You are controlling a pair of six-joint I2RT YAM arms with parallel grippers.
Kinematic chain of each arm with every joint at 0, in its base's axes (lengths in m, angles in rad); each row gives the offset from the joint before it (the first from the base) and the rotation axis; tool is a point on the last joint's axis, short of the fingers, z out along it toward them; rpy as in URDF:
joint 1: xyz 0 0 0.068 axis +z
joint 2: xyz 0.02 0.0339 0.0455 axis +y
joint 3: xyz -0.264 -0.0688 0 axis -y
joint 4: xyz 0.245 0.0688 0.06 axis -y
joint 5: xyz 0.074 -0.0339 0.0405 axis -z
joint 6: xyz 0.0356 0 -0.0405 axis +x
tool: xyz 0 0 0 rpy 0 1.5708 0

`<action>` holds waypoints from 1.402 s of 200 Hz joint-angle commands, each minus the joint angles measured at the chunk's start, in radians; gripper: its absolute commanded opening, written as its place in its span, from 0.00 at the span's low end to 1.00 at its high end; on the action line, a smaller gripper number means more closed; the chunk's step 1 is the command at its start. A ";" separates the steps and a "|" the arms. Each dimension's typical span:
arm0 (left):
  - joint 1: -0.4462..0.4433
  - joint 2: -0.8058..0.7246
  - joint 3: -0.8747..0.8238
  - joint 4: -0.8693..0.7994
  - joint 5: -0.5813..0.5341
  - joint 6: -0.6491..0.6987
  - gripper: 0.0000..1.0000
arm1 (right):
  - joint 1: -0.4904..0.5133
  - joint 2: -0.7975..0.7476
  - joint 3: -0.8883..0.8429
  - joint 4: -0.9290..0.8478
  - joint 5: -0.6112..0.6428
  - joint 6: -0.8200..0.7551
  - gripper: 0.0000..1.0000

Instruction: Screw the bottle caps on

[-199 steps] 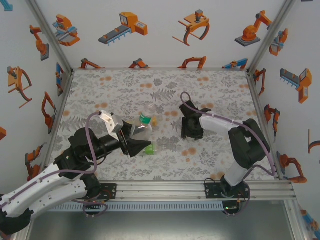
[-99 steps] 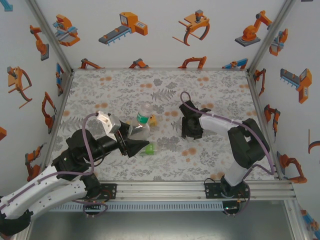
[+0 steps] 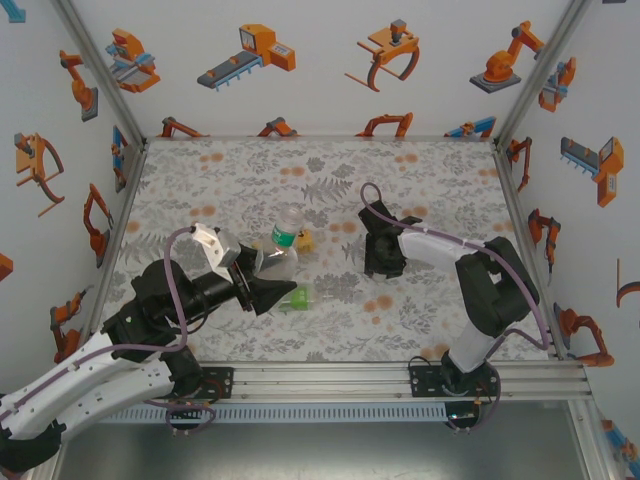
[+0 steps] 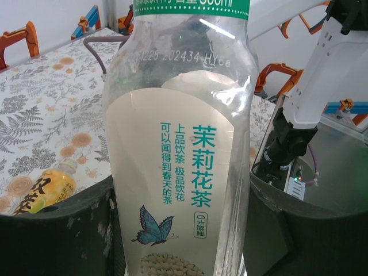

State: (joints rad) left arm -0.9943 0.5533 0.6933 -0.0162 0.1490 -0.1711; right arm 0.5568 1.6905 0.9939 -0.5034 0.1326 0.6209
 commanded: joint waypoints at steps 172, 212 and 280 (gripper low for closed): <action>0.002 0.051 0.025 -0.220 -0.018 0.168 0.00 | -0.008 -0.320 -0.008 -0.118 -0.232 -0.296 0.28; 0.002 0.074 0.068 -0.373 0.009 0.283 0.00 | -0.006 -0.508 -0.012 -0.117 -0.491 -0.491 0.24; 0.002 0.141 0.141 -0.507 0.081 0.423 0.00 | 0.003 -0.731 0.003 -0.034 -0.874 -0.731 0.22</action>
State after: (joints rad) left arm -0.9943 0.6678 0.7795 -0.4553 0.1802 0.1654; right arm 0.5529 1.0069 0.9806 -0.5854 -0.5369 0.0204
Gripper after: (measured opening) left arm 0.586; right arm 0.426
